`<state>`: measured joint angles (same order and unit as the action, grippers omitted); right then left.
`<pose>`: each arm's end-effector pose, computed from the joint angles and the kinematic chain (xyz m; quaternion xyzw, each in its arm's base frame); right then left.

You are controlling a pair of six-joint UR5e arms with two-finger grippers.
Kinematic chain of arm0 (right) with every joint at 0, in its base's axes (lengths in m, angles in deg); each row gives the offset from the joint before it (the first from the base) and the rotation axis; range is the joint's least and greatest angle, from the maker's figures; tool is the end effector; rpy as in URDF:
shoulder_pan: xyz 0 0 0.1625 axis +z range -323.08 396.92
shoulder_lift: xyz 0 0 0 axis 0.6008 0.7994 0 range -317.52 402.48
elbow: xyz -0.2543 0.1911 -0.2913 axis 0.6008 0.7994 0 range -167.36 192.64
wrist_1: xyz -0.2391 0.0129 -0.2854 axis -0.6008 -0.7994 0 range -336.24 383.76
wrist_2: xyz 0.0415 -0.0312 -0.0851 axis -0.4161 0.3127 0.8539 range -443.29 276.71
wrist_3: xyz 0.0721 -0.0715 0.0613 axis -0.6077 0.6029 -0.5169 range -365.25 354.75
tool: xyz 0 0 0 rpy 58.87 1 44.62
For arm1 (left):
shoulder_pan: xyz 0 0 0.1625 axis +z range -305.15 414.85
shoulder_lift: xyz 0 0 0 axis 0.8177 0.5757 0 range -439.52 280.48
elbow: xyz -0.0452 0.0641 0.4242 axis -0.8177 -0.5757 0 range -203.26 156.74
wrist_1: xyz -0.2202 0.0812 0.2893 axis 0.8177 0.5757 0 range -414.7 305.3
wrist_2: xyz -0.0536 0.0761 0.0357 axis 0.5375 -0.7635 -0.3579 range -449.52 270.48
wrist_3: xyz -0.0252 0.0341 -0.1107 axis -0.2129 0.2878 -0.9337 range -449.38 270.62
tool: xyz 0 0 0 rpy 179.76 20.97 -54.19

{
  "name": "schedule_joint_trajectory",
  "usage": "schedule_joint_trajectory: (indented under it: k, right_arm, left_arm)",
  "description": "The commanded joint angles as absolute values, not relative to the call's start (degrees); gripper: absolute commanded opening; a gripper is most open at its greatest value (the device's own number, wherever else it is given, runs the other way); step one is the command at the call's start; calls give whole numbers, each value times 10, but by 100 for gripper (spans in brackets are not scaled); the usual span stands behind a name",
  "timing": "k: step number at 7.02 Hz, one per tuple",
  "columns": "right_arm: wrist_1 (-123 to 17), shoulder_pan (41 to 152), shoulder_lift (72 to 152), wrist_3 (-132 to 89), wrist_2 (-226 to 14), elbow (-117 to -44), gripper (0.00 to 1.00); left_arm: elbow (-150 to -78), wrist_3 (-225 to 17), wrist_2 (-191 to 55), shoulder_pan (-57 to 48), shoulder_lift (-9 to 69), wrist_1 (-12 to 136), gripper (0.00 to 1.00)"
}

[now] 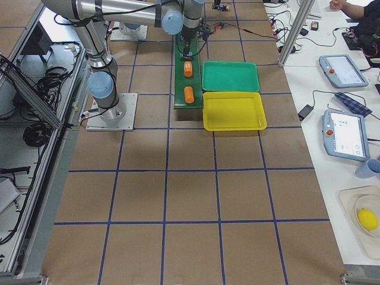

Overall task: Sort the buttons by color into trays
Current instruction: 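Grasp a green-capped button with left gripper while right gripper lowers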

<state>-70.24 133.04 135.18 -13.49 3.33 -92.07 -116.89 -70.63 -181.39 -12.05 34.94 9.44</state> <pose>0.1824 -0.3849 0.3897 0.0206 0.9969 0.0730 0.0205 0.1086 -0.5847 0.2690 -0.0376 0.9990 0.0241 0.0082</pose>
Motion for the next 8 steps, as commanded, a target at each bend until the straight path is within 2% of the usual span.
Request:
schedule_joint_trajectory:
  k: [1, 2, 3, 4, 7, 8]
  right_arm:
    - [-747, 1353, 1338, -151, 34, -928, 100]
    - [-768, 1371, 1324, -160, 40, -929, 100]
    - [-768, 1375, 1320, -160, 44, -930, 100]
    - [-768, 1376, 1320, -162, 41, -934, 100]
    - [-820, 1383, 1304, -164, 38, -944, 100]
    - [-840, 1410, 1289, -185, 44, -949, 100]
  left_arm:
    - [-1295, -716, -1800, -165, 192, 160, 0]
    - [-1374, -763, -1800, -190, 131, 144, 0]
    - [-1400, -820, -1806, -242, 103, 139, 0]
    - [-1404, -854, -1806, -289, 97, 139, 0]
    - [-1449, -882, -1807, -304, 104, 104, 0]
    - [-1452, -888, -1807, -305, 114, 91, 75]
